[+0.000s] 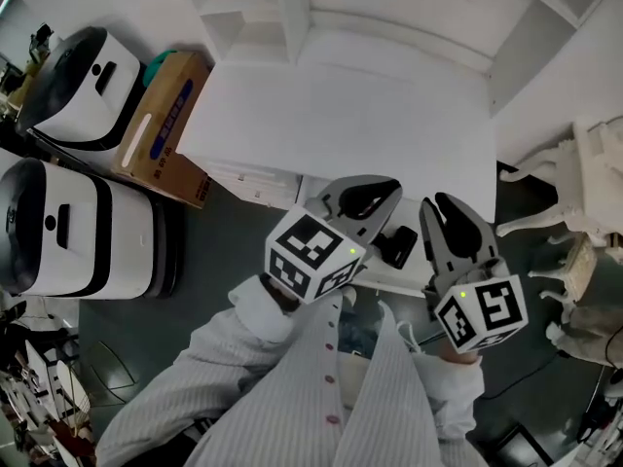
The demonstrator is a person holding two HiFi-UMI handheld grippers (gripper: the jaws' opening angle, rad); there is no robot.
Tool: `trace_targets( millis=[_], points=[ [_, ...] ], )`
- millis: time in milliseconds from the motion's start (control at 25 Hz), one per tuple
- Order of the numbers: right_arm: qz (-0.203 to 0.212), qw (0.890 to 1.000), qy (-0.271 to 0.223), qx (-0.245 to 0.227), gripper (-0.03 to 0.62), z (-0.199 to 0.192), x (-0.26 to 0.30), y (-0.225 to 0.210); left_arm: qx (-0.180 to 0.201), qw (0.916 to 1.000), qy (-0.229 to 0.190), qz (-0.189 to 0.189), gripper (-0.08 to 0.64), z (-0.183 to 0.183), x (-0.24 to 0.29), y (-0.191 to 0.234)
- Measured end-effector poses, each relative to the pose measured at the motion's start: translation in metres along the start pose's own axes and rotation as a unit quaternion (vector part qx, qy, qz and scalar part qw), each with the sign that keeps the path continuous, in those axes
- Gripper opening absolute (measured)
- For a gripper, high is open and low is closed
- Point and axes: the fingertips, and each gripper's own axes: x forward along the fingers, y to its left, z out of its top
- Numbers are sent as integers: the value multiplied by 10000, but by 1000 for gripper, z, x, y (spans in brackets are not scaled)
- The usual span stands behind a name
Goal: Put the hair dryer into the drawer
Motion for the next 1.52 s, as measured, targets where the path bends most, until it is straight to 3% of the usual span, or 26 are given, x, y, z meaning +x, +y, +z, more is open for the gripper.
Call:
trace_targets(
  millis=[440, 640, 1520],
  points=[
    [-97, 9979, -594, 253, 17, 40, -26, 9, 197, 9987, -229, -406, 12, 30, -6, -33],
    [-12, 9973, -585, 433, 12, 37, -27, 5, 185, 9988, -245, -390, 12, 30, -6, -36],
    [79, 9981, -454, 404, 11, 25, -27, 3, 228, 9990, -220, -325, 12, 25, -4, -41]
  ],
)
